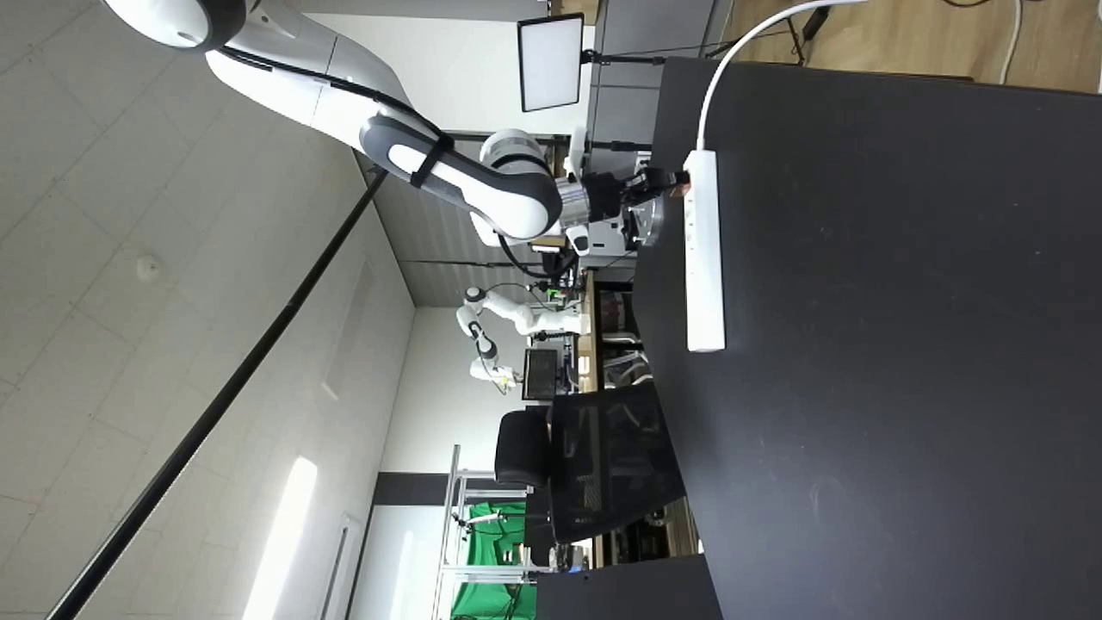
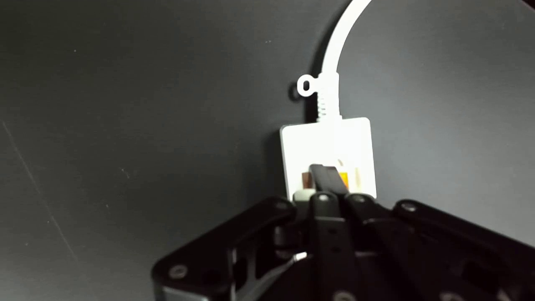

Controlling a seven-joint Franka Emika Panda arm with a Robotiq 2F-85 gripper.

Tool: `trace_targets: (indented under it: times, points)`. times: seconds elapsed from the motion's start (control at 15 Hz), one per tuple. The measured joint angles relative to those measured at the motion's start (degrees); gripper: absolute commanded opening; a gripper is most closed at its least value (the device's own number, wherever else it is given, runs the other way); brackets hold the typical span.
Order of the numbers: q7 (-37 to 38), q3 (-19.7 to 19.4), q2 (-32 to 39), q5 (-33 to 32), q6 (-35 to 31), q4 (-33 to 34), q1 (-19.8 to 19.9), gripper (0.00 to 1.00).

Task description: Press the switch on the adapter

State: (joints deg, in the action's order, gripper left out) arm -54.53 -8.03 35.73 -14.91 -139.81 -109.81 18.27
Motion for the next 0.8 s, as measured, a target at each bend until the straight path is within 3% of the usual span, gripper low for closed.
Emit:
trace_targets:
  times: [0.33,0.8]
  points:
    - [-2.40,0.40,0.06,-0.62,0.79,0.37,0.22,0.00]
    - [-7.42,2.54,-0.67,4.44,-0.15,-0.45,3.01,0.00]
